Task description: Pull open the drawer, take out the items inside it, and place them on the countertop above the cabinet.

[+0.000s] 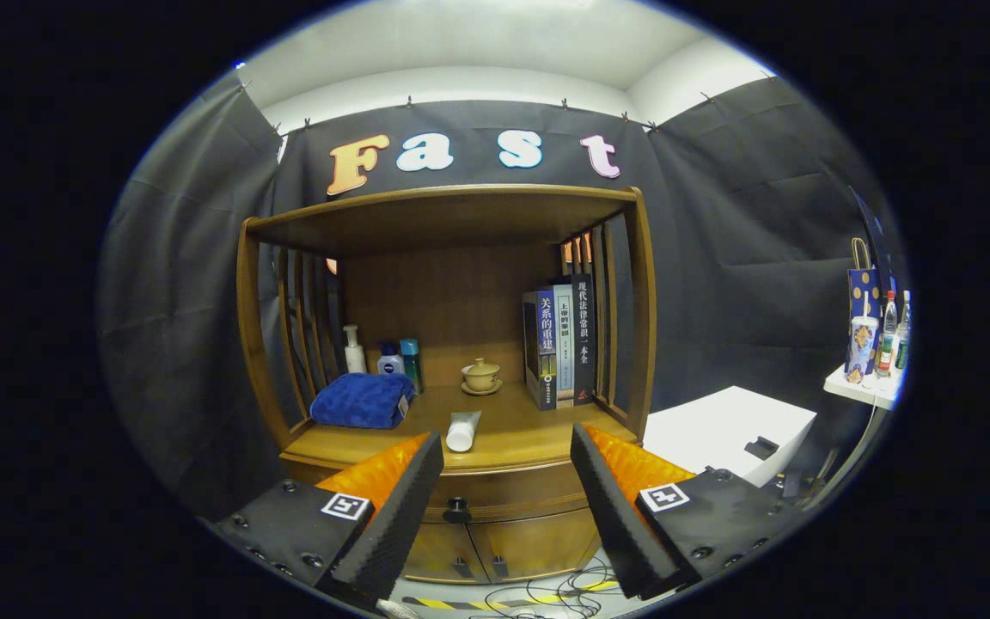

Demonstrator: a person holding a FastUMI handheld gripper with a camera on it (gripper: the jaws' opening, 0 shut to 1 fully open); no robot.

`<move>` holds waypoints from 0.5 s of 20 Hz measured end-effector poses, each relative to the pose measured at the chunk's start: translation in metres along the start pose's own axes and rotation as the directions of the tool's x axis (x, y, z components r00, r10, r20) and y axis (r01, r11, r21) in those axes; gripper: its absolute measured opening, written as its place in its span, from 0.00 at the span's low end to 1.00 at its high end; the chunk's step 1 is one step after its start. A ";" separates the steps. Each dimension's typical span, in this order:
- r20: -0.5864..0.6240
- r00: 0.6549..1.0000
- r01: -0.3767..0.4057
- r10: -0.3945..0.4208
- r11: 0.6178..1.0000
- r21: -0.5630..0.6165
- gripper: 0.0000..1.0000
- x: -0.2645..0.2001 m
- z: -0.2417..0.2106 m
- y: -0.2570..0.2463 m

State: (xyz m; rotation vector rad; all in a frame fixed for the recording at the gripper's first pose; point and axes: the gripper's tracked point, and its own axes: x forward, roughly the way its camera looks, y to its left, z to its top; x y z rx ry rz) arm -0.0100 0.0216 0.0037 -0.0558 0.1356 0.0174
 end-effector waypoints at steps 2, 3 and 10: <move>-0.006 1.000 -0.006 0.006 1.000 0.000 0.98 0.001 -0.002 0.002; -0.009 1.000 -0.008 0.008 1.000 0.001 0.98 0.000 -0.003 0.004; -0.021 1.000 -0.009 0.009 1.000 0.008 0.98 0.001 -0.008 0.005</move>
